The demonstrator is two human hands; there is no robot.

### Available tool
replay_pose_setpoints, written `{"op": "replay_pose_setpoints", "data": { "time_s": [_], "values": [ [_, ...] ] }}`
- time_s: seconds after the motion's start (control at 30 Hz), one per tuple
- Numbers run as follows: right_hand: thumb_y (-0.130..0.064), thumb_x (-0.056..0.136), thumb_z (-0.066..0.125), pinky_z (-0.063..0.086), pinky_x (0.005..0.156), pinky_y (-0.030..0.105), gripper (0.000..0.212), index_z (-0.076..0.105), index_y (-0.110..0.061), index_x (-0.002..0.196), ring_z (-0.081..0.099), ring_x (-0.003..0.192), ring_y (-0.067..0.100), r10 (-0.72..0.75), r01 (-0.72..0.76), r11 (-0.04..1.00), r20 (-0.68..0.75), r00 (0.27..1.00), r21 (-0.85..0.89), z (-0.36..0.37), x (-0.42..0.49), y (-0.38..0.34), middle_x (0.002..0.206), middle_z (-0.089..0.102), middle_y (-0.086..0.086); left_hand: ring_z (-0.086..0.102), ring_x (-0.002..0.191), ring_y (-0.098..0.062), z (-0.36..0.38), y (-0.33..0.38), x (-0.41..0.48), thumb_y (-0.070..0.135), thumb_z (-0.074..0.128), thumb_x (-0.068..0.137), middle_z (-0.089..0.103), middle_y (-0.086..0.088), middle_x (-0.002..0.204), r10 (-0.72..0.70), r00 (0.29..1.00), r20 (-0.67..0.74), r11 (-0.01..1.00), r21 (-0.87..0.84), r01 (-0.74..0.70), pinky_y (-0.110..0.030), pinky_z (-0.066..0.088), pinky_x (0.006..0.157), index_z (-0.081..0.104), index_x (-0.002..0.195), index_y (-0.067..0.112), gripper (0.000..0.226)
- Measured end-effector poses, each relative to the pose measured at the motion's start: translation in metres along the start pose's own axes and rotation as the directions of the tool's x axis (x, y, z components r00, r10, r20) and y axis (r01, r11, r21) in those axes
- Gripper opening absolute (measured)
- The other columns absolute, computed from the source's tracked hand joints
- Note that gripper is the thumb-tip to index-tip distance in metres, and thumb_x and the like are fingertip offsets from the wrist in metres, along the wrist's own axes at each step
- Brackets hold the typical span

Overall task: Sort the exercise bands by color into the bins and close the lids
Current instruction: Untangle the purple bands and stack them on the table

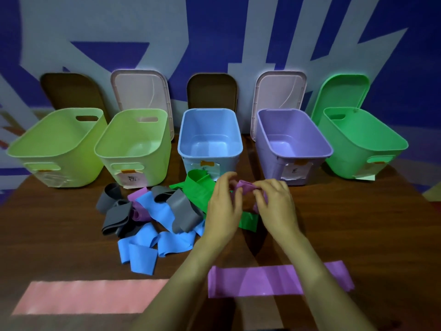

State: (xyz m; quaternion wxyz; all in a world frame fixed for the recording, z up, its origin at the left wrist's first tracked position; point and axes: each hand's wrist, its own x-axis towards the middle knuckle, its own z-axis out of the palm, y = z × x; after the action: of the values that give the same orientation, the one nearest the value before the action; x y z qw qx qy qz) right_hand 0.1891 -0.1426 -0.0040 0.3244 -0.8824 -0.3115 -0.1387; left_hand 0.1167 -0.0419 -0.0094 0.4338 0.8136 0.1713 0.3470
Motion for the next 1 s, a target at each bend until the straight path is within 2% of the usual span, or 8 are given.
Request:
{"op": "replay_pose_setpoints", "data": {
  "time_s": [0.23,0.4,0.47,0.57,0.67,0.77,0.87,1.0],
  "values": [
    [-0.012,0.089,0.058,0.042,0.079,0.031,0.016,0.067,-0.012,0.102,0.056,0.093,0.026,-0.078,0.082,0.99,-0.035,0.996,0.113,-0.045,0.01,-0.048,0.097,0.063,0.006,0.059,0.09,-0.006,-0.046,0.049,0.011,0.014,0.056,0.089,0.06,0.005,0.096,0.117,0.982,-0.149,0.981,-0.139,-0.138,-0.014,0.045,0.082,0.051,0.112,0.019,0.024],
    [-0.015,0.088,0.06,0.039,0.072,0.027,0.011,0.067,-0.013,0.096,0.056,0.083,0.02,-0.123,0.136,0.968,-0.073,0.99,0.212,-0.085,0.018,-0.091,0.09,0.062,0.005,0.055,0.091,-0.004,-0.088,0.089,0.025,0.009,0.051,0.091,0.061,0.003,0.098,0.311,0.934,-0.177,0.945,-0.043,-0.323,-0.013,0.042,0.083,0.061,0.104,0.007,0.016],
    [-0.015,0.087,0.062,0.038,0.069,0.021,0.009,0.067,-0.013,0.094,0.055,0.077,0.015,-0.135,0.152,0.951,-0.081,0.987,0.269,-0.103,0.02,-0.109,0.088,0.063,0.004,0.054,0.091,-0.003,-0.106,0.107,0.032,0.008,0.05,0.091,0.061,0.004,0.096,0.392,0.901,-0.186,0.916,-0.01,-0.4,-0.012,0.042,0.083,0.064,0.1,0.006,0.016],
    [-0.014,0.085,0.065,0.042,0.073,0.011,0.014,0.066,-0.017,0.098,0.06,0.08,0.009,-0.155,0.177,0.901,-0.088,0.984,0.395,-0.127,0.021,-0.132,0.091,0.066,-0.001,0.056,0.092,-0.004,-0.13,0.132,0.039,0.019,0.047,0.09,0.061,-0.001,0.098,0.486,0.854,-0.186,0.871,0.02,-0.491,-0.015,0.043,0.084,0.067,0.1,0.007,0.026],
    [-0.014,0.085,0.066,0.045,0.074,0.006,0.024,0.06,-0.022,0.107,0.061,0.084,0.003,-0.152,0.19,0.837,-0.115,0.982,0.513,-0.149,0.02,-0.152,0.093,0.066,-0.007,0.055,0.093,-0.003,-0.148,0.154,0.041,0.02,0.048,0.089,0.058,0.002,0.099,0.514,0.841,-0.169,0.854,0.006,-0.521,-0.013,0.043,0.084,0.069,0.102,0.009,0.027],
    [-0.013,0.087,0.063,0.045,0.073,0.006,0.021,0.06,-0.021,0.106,0.06,0.082,-0.002,-0.179,0.244,0.784,-0.169,0.969,0.57,-0.168,0.021,-0.168,0.091,0.063,-0.013,0.058,0.094,-0.001,-0.161,0.172,0.039,0.014,0.056,0.09,0.064,0.006,0.099,0.467,0.872,-0.146,0.874,-0.071,-0.481,-0.015,0.045,0.085,0.063,0.105,0.016,0.017],
    [-0.014,0.088,0.062,0.046,0.073,0.007,0.013,0.064,-0.017,0.101,0.06,0.081,-0.004,-0.219,0.287,0.768,-0.186,0.958,0.573,-0.182,0.024,-0.178,0.089,0.065,-0.014,0.06,0.089,0.005,-0.172,0.183,0.034,0.01,0.061,0.089,0.063,0.016,0.092,0.392,0.912,-0.121,0.897,-0.173,-0.408,-0.012,0.046,0.082,0.056,0.104,0.02,0.019],
    [-0.015,0.089,0.062,0.049,0.074,0.012,0.006,0.067,-0.015,0.092,0.062,0.081,0.003,-0.282,0.344,0.775,-0.196,0.939,0.53,-0.19,0.025,-0.183,0.09,0.066,-0.006,0.06,0.084,0.002,-0.18,0.187,0.03,0.011,0.063,0.088,0.062,0.013,0.09,0.388,0.911,-0.14,0.893,-0.188,-0.41,-0.016,0.049,0.08,0.058,0.103,0.012,0.016]
  ]
}}
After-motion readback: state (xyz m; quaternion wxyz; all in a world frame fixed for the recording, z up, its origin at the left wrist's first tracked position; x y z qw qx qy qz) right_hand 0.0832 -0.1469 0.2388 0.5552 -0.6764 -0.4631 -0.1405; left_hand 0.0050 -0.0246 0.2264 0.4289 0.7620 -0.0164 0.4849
